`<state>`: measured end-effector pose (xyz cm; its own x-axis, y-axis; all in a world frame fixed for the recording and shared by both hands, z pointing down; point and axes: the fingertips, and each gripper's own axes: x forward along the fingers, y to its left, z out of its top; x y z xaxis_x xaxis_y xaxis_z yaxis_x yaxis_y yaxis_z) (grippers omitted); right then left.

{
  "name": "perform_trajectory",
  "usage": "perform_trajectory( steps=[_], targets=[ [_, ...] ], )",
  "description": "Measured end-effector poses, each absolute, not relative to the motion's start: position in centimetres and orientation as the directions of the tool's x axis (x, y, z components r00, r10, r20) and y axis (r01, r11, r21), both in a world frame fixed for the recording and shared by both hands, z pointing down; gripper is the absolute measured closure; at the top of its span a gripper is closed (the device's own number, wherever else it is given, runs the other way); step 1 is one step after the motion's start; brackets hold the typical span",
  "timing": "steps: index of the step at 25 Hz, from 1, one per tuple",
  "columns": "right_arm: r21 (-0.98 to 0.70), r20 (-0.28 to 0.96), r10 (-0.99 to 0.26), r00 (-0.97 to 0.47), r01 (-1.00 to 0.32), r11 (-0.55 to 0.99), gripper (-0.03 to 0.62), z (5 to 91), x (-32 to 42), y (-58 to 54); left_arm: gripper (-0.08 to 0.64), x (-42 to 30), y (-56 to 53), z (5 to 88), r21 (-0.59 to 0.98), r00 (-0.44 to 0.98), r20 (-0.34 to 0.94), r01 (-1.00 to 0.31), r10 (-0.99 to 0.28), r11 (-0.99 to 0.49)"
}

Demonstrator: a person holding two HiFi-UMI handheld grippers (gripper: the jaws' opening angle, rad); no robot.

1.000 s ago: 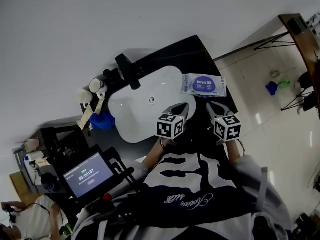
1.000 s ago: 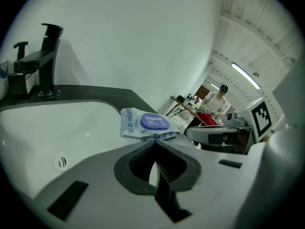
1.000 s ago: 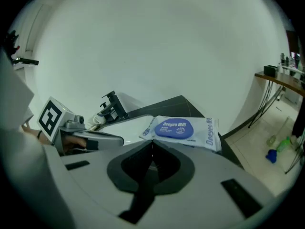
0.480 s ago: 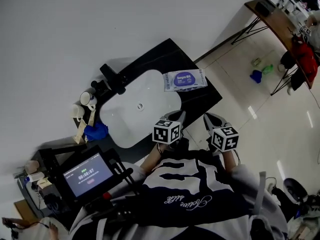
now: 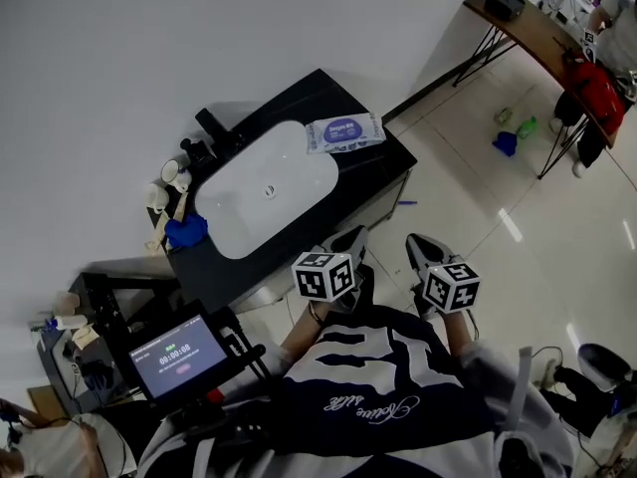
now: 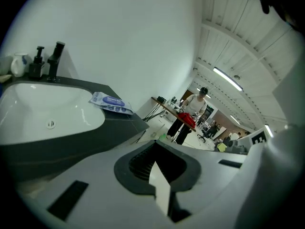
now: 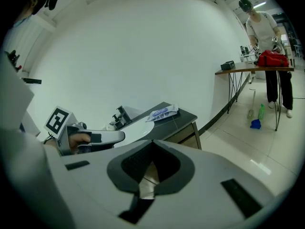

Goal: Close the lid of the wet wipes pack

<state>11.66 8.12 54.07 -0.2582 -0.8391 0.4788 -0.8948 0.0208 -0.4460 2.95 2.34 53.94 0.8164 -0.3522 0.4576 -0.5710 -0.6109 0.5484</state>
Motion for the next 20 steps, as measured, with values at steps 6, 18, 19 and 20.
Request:
perform_trajectory(
  steps=[6, 18, 19, 20],
  targets=[
    [-0.437, 0.490, -0.817, -0.303, -0.897, 0.071, 0.592, 54.8, 9.4, 16.2, 0.561, 1.1, 11.5, 54.5, 0.560, 0.800, 0.486, -0.595, -0.352, -0.577],
    [-0.449, 0.402, -0.836, -0.374, -0.876, 0.176, 0.592, 52.1, 4.4, 20.8, 0.561, -2.4, 16.7, 52.1, 0.507, 0.792, 0.468, -0.604, -0.391, -0.615],
    [-0.450, 0.393, -0.840, -0.373, -0.875, 0.177, 0.592, 51.8, 4.1, 20.7, 0.561, -2.6, 16.9, 52.1, 0.508, 0.795, 0.466, -0.600, -0.390, -0.618],
    [-0.454, 0.386, -0.844, -0.372, -0.873, 0.178, 0.592, 51.5, 3.8, 20.7, 0.561, -2.9, 17.0, 52.0, 0.508, 0.797, 0.463, -0.597, -0.388, -0.621]
  ],
)
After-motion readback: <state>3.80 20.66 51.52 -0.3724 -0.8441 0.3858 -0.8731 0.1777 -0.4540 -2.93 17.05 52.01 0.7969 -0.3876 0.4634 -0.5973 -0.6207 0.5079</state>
